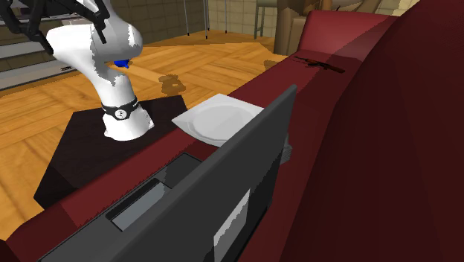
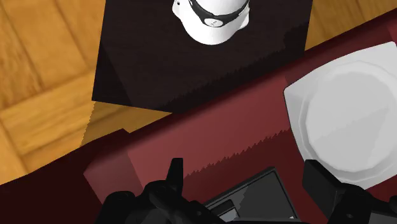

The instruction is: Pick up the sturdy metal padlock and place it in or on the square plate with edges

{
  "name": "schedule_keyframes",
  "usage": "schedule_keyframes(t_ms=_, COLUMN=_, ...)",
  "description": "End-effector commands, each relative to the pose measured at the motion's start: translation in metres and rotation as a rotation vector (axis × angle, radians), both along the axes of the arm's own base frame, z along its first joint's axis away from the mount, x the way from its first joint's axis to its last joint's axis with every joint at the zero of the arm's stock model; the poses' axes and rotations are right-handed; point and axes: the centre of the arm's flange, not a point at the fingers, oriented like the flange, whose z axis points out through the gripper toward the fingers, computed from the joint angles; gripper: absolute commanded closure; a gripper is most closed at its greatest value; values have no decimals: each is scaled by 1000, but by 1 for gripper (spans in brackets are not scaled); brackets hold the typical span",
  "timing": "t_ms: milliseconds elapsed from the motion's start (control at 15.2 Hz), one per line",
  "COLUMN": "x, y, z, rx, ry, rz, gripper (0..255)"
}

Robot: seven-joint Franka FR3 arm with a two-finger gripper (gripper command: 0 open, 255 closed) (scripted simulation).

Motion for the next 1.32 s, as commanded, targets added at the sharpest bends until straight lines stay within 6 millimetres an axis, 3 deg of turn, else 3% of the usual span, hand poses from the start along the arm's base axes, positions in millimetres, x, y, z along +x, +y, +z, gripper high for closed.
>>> schedule_keyframes(t_ms=0, x=0, y=0, z=0, rx=0, ry=0, rz=0, gripper=0)
schedule_keyframes(t_ms=1254, x=68, y=214, z=-106, rx=-48, ry=-65, rz=-152, gripper=0)
